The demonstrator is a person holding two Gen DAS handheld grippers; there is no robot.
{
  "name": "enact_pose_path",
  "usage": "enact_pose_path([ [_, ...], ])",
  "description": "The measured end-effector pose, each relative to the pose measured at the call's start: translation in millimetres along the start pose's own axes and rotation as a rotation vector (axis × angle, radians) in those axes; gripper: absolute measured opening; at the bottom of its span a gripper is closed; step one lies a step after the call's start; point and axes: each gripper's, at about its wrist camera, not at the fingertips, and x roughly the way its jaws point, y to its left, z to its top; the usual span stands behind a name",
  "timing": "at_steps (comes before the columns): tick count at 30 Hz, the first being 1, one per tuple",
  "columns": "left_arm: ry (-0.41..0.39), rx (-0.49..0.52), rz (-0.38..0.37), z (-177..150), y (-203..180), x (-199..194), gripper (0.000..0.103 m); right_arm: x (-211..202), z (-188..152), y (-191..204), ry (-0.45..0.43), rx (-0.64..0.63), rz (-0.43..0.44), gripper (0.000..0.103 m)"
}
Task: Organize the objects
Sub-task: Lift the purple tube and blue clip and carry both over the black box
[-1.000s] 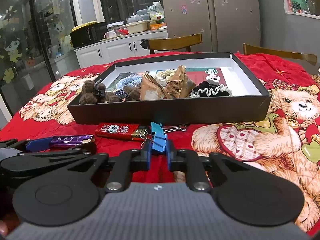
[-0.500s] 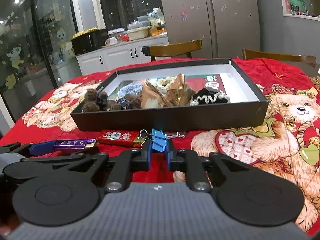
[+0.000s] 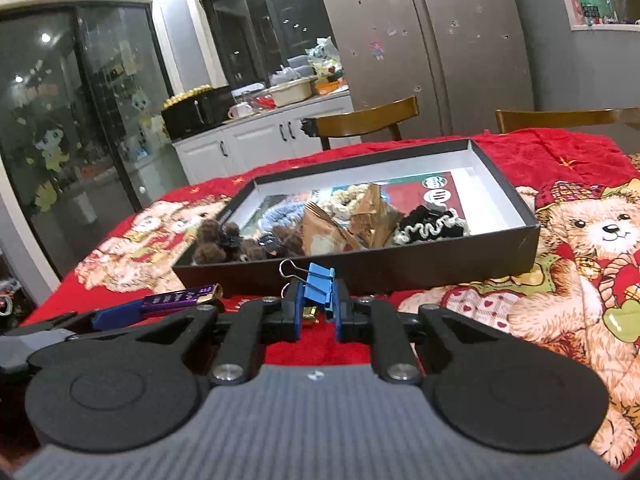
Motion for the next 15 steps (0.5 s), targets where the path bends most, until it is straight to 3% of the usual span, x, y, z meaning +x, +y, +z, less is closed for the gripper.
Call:
enact_pose_path([
  [9, -0.084, 0.02, -0.054, 4, -3, -20, 0.084, -8, 9, -5, -0.015, 0.026, 0.09, 0.017],
  [15, -0.095, 0.019, -0.064, 6, -4, -24, 0.084, -12, 13, -10, -0.029, 0.074, 0.128, 0.017],
])
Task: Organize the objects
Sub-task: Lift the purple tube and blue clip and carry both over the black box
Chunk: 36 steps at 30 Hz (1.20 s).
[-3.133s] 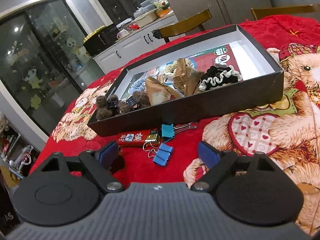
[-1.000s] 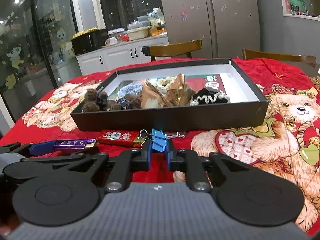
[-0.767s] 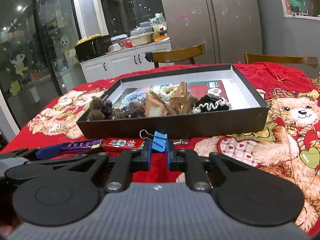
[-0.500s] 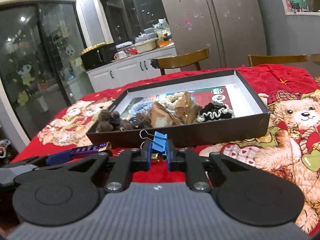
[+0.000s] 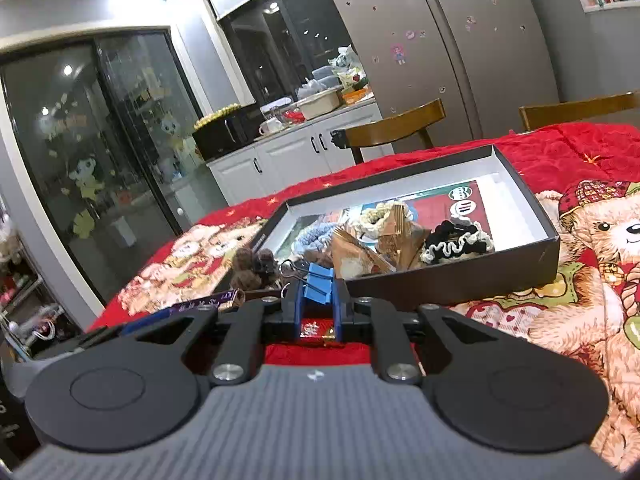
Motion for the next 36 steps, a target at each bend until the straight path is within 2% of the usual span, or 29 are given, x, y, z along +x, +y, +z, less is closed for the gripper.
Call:
enact_pose_path([
  [7, 0.006, 0.006, 0.005, 12, 5, -4, 0.084, -7, 15, 0, -0.041, 0.028, 0.018, 0.017],
  [12, -0.001, 0.002, 0.024, 29, 0, -11, 0.084, -15, 39, 1, -0.056, 0.083, 0.04, 0.017],
  [18, -0.084, 0.063, 0.037, 61, -21, -32, 0.084, -24, 73, -2, -0.102, 0.107, 0.049, 0.017],
  [24, -0.148, 0.027, 0.039, 104, -35, -40, 0.084, -24, 105, -18, -0.17, 0.185, 0.133, 0.017],
  [30, -0.175, 0.0, 0.03, 143, -48, -27, 0.084, -15, 129, -36, -0.232, 0.199, 0.19, 0.017],
  [36, -0.185, -0.059, -0.021, 174, -61, 0, 0.084, 0, 152, -58, -0.279, 0.262, 0.196, 0.017],
])
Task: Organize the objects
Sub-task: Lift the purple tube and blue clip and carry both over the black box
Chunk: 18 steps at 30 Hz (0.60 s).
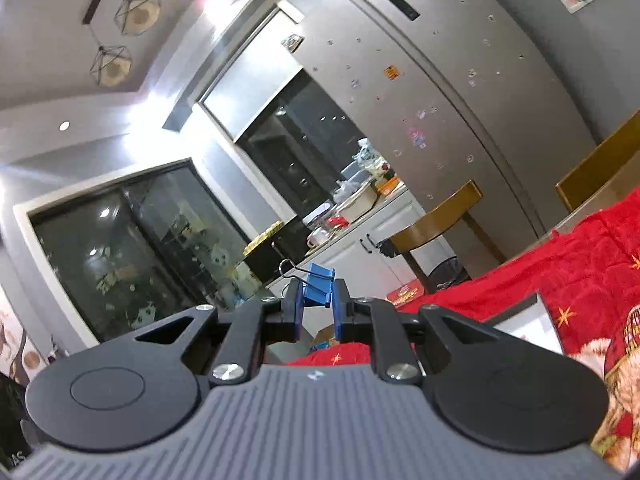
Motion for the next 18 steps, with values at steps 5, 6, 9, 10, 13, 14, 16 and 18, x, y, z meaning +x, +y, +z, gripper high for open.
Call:
enact_pose_path([
  [5, -0.024, -0.003, 0.0, 16, -8, 27, 0.084, 18, 17, -5, -0.037, 0.017, 0.007, 0.017],
  [6, -0.029, -0.012, 0.0, 20, -7, 34, 0.084, 21, 20, -6, -0.043, 0.016, 0.008, 0.017],
  [9, -0.032, -0.033, -0.031, 27, -4, 54, 0.084, 32, 27, -7, -0.06, 0.003, 0.005, 0.017],
  [10, -0.039, -0.033, -0.035, 28, -2, 59, 0.084, 35, 28, -9, -0.064, -0.001, 0.002, 0.017],
  [13, -0.041, -0.004, -0.042, 24, 1, 73, 0.084, 43, 29, -15, -0.067, -0.008, -0.019, 0.017],
  [14, -0.04, 0.003, -0.046, 22, 2, 76, 0.084, 44, 27, -18, -0.064, -0.011, -0.033, 0.017],
  [16, -0.034, 0.015, -0.054, 18, 4, 85, 0.084, 47, 25, -24, -0.058, -0.019, -0.051, 0.017],
  [18, -0.018, 0.023, -0.064, 14, 6, 95, 0.084, 50, 23, -28, -0.041, -0.021, -0.094, 0.017],
])
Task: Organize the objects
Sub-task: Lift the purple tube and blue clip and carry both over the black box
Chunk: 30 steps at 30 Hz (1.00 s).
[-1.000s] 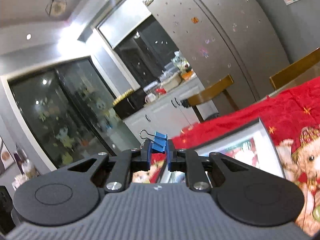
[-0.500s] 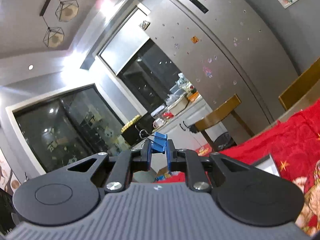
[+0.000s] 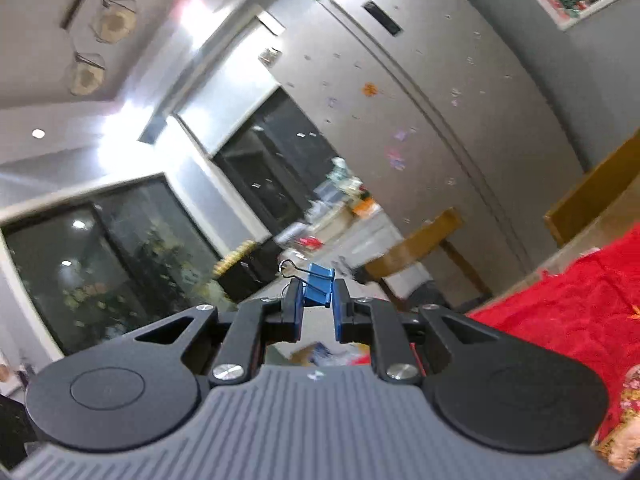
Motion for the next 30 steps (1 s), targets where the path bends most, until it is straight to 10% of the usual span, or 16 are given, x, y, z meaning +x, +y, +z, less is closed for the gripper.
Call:
enact_pose_path([
  [30, 0.446, 0.105, -0.063, -129, -30, 104, 0.084, 54, -62, -71, 0.378, 0.008, -0.408, 0.017],
])
